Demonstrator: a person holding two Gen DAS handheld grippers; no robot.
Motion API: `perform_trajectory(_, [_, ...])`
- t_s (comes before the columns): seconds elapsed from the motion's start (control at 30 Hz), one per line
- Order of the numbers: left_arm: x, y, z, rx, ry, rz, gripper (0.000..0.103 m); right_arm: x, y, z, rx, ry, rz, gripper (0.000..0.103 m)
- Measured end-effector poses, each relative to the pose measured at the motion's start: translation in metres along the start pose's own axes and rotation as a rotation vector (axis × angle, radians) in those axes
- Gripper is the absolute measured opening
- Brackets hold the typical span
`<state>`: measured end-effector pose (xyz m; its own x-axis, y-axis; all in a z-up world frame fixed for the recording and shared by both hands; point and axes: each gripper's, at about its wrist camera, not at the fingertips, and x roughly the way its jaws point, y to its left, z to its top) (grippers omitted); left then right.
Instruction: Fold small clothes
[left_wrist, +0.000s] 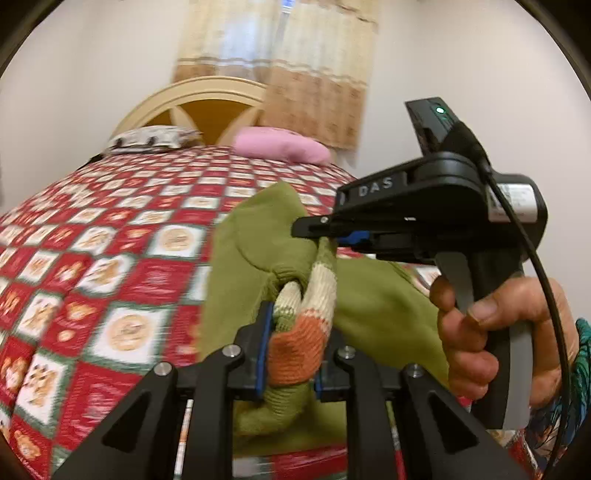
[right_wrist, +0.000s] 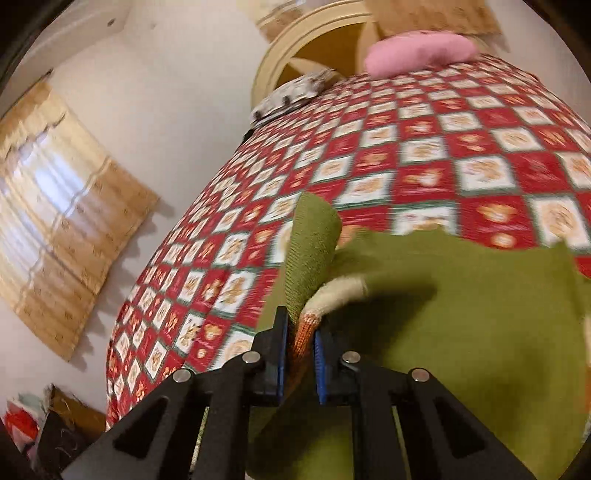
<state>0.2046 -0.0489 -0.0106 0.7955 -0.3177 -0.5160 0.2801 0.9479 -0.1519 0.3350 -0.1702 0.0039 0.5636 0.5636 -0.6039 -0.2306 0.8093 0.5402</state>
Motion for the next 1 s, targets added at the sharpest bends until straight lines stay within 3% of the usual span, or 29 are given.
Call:
perform_trajectory(0.2, [0.023, -0.057, -0.017, 0.101, 0.088, -0.055, 0.019, -0.036, -0.070, -0.016, 0.091, -0.006, -0.042, 0.012])
perform_trajectory(0.37, [0.037, -0.064, -0.030, 0.116, 0.155, -0.050, 0.019, -0.030, -0.114, -0.047, 0.183, 0.033, -0.043, 0.017])
perform_trajectory(0.4, [0.036, -0.061, -0.028, 0.103, 0.154, -0.058, 0.019, -0.032, -0.121, -0.052, 0.216, 0.026, -0.017, 0.020])
perform_trajectory(0.47, [0.032, -0.054, -0.024, 0.083, 0.151, -0.072, 0.019, -0.036, -0.134, -0.055, 0.300, 0.003, 0.065, 0.044])
perform_trajectory(0.57, [0.030, -0.050, -0.024, 0.054, 0.149, -0.098, 0.019, -0.050, -0.143, -0.053, 0.355, -0.065, 0.149, 0.063])
perform_trajectory(0.6, [0.032, -0.045, -0.021, 0.030, 0.146, -0.110, 0.019, -0.051, -0.145, -0.052, 0.365, -0.068, 0.143, 0.064])
perform_trajectory(0.73, [0.030, -0.044, -0.021, -0.005, 0.135, -0.123, 0.019, -0.035, -0.143, -0.045, 0.382, 0.004, 0.198, 0.064])
perform_trajectory(0.9, [0.033, -0.049, -0.024, 0.024, 0.148, -0.113, 0.019, -0.002, -0.141, -0.022, 0.394, 0.037, 0.166, 0.062])
perform_trajectory(0.93, [0.033, -0.049, -0.025, 0.030, 0.152, -0.111, 0.019, 0.001, -0.140, -0.016, 0.379, 0.030, 0.149, 0.046])
perform_trajectory(0.97, [0.033, -0.049, -0.025, 0.032, 0.153, -0.111, 0.019, 0.004, -0.138, -0.011, 0.348, 0.032, 0.118, 0.021])
perform_trajectory(1.0, [0.033, -0.049, -0.025, 0.032, 0.156, -0.112, 0.019, 0.008, -0.134, -0.003, 0.306, 0.048, 0.071, 0.014])
